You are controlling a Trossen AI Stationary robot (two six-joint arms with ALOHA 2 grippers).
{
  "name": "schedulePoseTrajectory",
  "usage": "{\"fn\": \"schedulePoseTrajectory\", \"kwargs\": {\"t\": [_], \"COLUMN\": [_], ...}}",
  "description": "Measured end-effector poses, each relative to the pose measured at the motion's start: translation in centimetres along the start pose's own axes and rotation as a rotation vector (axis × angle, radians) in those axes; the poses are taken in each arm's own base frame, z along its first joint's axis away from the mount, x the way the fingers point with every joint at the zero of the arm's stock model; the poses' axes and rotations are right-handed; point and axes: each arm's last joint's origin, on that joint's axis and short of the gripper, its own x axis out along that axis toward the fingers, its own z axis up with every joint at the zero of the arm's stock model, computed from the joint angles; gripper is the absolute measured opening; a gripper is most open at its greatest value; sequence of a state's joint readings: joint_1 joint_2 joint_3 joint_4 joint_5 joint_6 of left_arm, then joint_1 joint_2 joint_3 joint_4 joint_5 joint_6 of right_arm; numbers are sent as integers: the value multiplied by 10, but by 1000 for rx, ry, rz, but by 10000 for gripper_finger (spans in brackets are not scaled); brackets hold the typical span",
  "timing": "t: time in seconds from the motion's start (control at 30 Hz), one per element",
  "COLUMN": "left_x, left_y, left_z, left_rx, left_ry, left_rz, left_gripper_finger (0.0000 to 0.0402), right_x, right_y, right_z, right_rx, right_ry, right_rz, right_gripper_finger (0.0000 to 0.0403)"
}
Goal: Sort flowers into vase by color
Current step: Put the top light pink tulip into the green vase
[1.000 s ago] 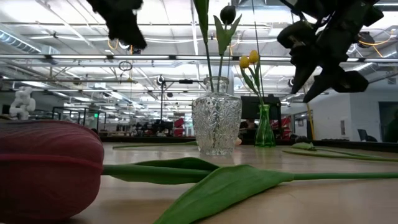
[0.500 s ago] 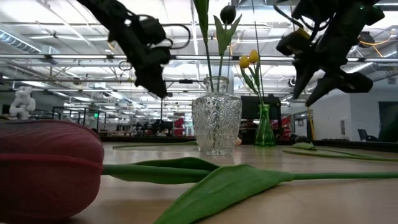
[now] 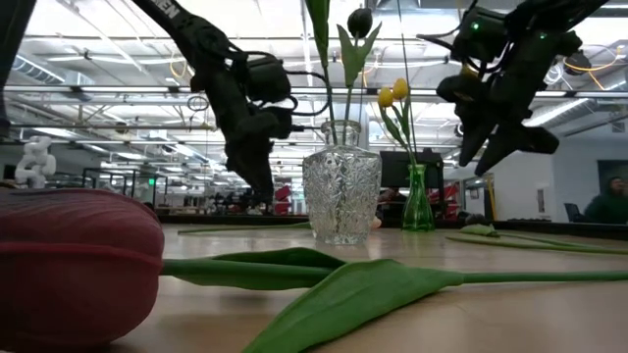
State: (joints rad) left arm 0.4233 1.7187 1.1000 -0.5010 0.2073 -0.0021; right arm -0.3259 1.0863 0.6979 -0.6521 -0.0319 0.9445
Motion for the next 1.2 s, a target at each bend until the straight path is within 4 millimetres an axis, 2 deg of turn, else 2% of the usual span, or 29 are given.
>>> {"fn": "schedulePoseTrajectory", "kwargs": {"t": [0.13,0.3,0.53,0.63,0.73,0.8,0.9,0.97,1.07,1.2], "left_x": [22,49,67,66,64,62,50,35,-5,-63], "left_y": [-6,1,5,5,5,5,10,16,28,44], "left_z": [-2,-6,-11,-12,-12,-11,-11,-17,-7,-3], "left_rx": [2,-1,23,23,36,40,38,17,-5,-20], "left_ry": [41,75,130,131,130,130,127,164,44,-143], "left_rz": [-2,57,79,55,51,47,12,-41,-68,-8], "left_gripper_finger": [112,112,106,79,26,11,8,5,4,3], "right_x": [-1,-1,-2,-2,-2,-2,-3,-3,-3,-3], "right_y": [-4,-2,0,0,2,3,5,6,6,6], "right_z": [10,18,21,21,22,23,25,25,25,26], "right_rx": [-37,-58,11,55,88,107,127,145,174,179], "right_ry": [-43,-59,-67,-65,-74,-85,-100,-104,-104,-105], "right_rz": [10,85,120,126,142,156,175,183,188,191], "right_gripper_finger": [132,132,132,132,132,132,132,132,132,132]}}
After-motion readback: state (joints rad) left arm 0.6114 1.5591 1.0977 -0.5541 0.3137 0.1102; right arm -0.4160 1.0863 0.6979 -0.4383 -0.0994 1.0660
